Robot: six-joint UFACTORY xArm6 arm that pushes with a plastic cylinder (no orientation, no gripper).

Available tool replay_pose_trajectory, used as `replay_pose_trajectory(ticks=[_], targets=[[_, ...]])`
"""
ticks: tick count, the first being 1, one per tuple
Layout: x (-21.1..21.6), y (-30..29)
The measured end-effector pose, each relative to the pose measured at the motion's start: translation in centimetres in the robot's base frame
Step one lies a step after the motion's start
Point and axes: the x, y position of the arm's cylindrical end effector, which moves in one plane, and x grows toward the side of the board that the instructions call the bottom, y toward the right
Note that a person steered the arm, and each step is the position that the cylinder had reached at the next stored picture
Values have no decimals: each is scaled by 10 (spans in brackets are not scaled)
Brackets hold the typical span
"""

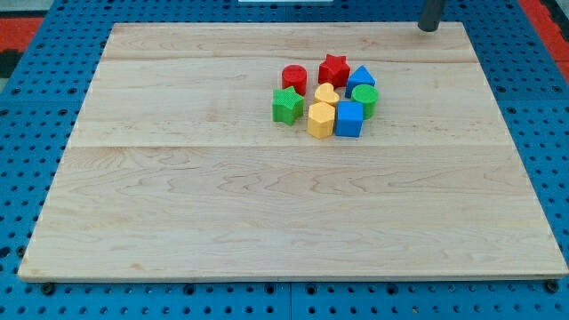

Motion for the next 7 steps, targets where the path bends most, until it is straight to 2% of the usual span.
replay_pose_trajectory(ticks=[2,3,4,5,6,7], targets=[[14,2],[22,-27],[35,-87],[86,-99],[99,-127],[149,-119]])
